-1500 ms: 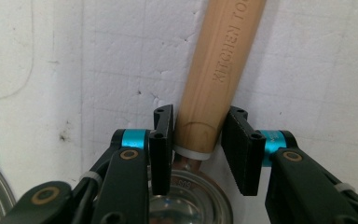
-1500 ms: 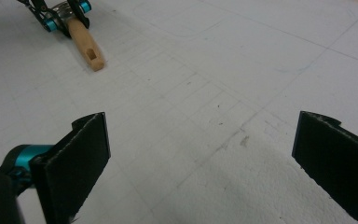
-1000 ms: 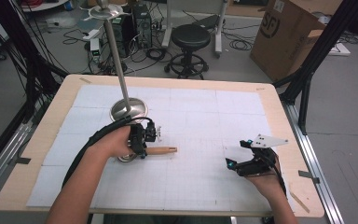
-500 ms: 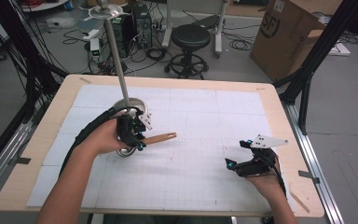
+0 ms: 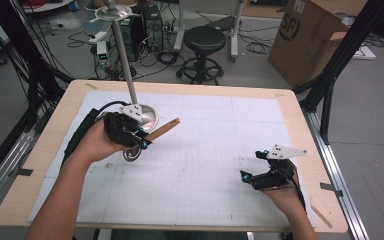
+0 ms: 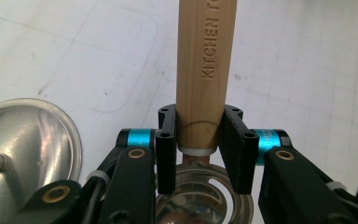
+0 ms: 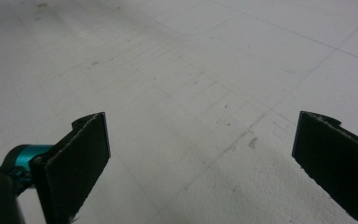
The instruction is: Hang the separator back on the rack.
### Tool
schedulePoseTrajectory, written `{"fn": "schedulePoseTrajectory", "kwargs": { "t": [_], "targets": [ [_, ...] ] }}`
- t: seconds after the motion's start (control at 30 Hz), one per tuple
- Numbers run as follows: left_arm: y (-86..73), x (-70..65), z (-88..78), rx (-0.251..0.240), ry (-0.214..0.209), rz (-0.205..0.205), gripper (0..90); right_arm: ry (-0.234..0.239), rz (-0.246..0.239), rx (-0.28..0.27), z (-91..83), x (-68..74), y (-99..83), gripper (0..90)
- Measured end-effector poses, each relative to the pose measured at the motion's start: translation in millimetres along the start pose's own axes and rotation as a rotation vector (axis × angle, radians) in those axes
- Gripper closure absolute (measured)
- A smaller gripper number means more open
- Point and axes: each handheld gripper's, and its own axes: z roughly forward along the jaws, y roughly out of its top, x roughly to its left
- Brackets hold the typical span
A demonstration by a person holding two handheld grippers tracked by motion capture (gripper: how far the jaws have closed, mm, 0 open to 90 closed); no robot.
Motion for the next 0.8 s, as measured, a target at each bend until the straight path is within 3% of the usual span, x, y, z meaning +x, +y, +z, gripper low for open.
{"fn": "schedulePoseTrajectory", "kwargs": {
  "t": [0.2,0.43,0.57,0.8],
  "targets": [
    [-6.1,2.5,-16.8,-0.13,0.019,-0.065,69.0,0.001,-0.003,0.001,1.0,0.7,0.5,2.6],
    [-12.0,8.0,-43.1,-0.288,0.074,-0.138,69.0,-0.001,-0.002,-0.002,0.0,0.7,0.4,2.7],
    [-15.9,9.3,-51.3,-0.314,0.103,-0.154,69.0,0.001,-0.003,0.006,1.3,1.3,-0.1,2.7],
    [-19.0,11.3,-60.3,-0.365,0.118,-0.168,69.0,0.0,-0.003,0.002,0.8,1.0,0.5,2.7]
  ]
}}
